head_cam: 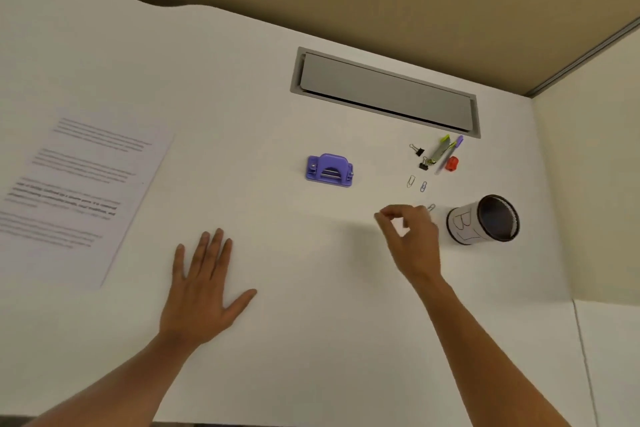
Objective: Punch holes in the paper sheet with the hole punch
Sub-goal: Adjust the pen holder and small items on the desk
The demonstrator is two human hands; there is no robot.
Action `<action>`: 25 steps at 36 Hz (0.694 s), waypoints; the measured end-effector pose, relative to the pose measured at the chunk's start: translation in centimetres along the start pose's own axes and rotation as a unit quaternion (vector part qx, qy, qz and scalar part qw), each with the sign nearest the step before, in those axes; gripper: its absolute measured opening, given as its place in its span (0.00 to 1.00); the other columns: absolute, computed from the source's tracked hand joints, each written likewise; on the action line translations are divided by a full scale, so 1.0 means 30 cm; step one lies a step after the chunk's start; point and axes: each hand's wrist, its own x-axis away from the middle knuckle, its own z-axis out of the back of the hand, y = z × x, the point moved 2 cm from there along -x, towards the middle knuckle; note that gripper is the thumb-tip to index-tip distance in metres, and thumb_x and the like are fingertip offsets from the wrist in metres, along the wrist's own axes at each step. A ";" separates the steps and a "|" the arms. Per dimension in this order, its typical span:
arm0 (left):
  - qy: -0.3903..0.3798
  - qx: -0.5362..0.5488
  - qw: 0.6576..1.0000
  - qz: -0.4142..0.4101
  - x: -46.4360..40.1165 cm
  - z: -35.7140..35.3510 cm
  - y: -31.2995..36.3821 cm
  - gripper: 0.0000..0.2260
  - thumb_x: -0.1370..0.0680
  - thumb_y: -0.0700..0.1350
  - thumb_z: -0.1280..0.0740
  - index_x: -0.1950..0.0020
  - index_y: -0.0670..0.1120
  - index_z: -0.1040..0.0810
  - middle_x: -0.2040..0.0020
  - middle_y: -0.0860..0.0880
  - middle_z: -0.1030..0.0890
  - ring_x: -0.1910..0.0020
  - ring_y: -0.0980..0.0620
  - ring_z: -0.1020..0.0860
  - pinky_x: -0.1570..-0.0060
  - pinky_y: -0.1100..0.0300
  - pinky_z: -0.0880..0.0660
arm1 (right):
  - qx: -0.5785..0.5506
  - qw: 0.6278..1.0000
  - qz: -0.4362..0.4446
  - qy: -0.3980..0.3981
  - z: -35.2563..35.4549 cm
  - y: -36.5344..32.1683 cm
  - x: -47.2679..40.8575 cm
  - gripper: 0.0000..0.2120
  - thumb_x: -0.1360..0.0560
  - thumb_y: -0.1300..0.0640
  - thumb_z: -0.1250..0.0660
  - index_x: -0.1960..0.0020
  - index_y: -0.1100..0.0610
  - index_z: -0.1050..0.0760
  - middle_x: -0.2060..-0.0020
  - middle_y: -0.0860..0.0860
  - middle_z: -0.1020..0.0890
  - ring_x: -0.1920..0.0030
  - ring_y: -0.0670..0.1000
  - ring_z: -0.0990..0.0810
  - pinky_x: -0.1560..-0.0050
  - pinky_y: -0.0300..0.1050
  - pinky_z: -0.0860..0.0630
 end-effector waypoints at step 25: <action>0.000 0.014 1.000 0.016 0.004 -0.002 -0.003 0.42 0.24 0.71 0.48 0.20 0.43 0.45 0.18 0.43 0.49 0.19 0.44 0.51 0.24 0.36 0.49 | 0.145 0.963 0.124 -0.191 -0.510 -0.219 0.138 0.07 0.24 0.49 0.28 0.51 0.50 0.14 0.61 0.47 0.14 0.54 0.52 0.25 0.56 0.48 0.27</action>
